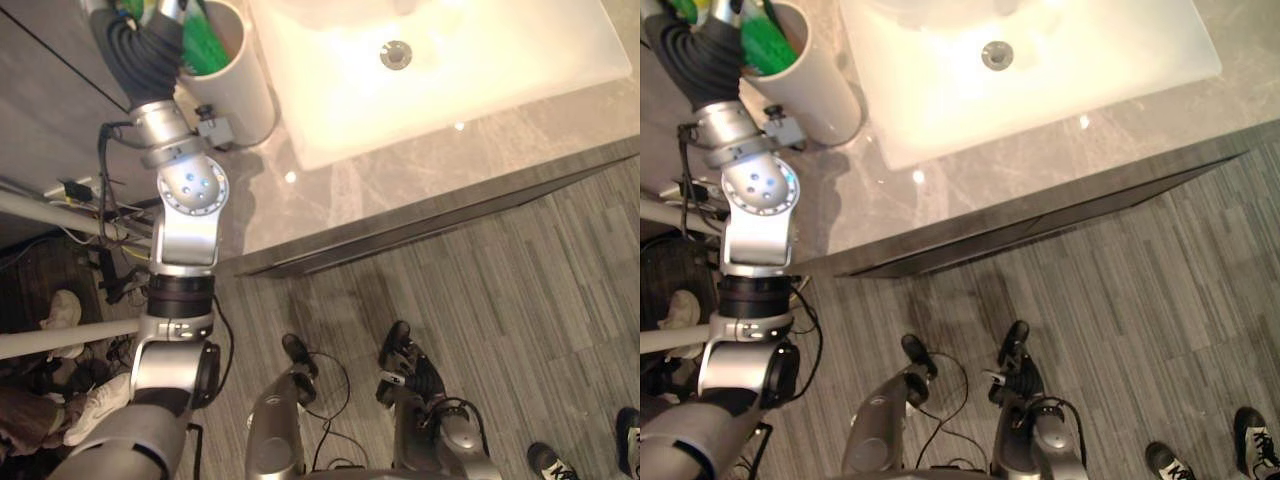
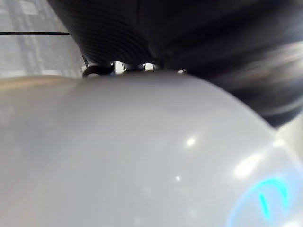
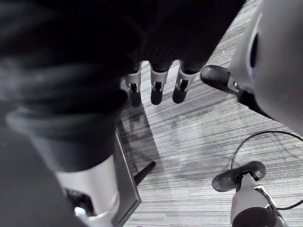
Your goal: Organize washtable
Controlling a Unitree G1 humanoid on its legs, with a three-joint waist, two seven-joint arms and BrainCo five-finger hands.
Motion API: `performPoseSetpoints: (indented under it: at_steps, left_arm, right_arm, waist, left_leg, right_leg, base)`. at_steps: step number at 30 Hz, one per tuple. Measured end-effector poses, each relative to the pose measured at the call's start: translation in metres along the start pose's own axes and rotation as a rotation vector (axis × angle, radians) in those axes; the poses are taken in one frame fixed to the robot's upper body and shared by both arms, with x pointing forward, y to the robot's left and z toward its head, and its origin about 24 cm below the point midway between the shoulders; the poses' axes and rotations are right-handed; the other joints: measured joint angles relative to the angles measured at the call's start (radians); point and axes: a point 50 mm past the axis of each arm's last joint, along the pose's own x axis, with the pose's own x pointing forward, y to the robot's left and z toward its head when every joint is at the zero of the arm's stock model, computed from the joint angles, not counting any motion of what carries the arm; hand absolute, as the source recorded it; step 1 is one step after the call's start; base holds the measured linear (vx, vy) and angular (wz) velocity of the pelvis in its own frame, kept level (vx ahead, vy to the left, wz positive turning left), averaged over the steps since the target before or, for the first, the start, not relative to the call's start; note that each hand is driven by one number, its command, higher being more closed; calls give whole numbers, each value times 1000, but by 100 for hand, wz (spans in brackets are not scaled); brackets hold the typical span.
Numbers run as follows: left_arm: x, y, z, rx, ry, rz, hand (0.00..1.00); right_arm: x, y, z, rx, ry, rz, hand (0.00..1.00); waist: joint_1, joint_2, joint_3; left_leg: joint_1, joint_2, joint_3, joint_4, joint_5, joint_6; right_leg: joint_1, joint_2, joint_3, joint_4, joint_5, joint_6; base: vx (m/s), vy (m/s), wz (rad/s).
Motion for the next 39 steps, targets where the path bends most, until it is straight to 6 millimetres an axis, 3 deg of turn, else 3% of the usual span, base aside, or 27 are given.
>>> performPoseSetpoints:
  at_steps: [20, 21, 39]
  left_arm:
    - [-1, 0, 1, -9, -14, -1, 100]
    - [-1, 0, 1, -9, -14, -1, 0]
    - [-1, 0, 1, -10, -16, -2, 0]
  right_arm:
    - [0, 0, 1, 0, -7, 0, 0]
    - [0, 0, 1, 0, -7, 0, 0]
    - [0, 0, 2, 1, -9, -3, 0]
  waist:
    - [0, -4, 12]
    - [0, -4, 12]
    - [1, -5, 13]
  left_leg:
    - [-1, 0, -1, 1, 0, 0]
    - [-2, 0, -1, 1, 0, 0]
    - [-6, 0, -2, 2, 0, 0]
  right_leg:
    - [-1, 0, 0, 0, 0, 0]
    - [-2, 0, 0, 0, 0, 0]
    - [-4, 0, -1, 0, 0, 0]
  base:
    - [0, 0, 0]
    - [0, 0, 0]
    - [0, 0, 0]
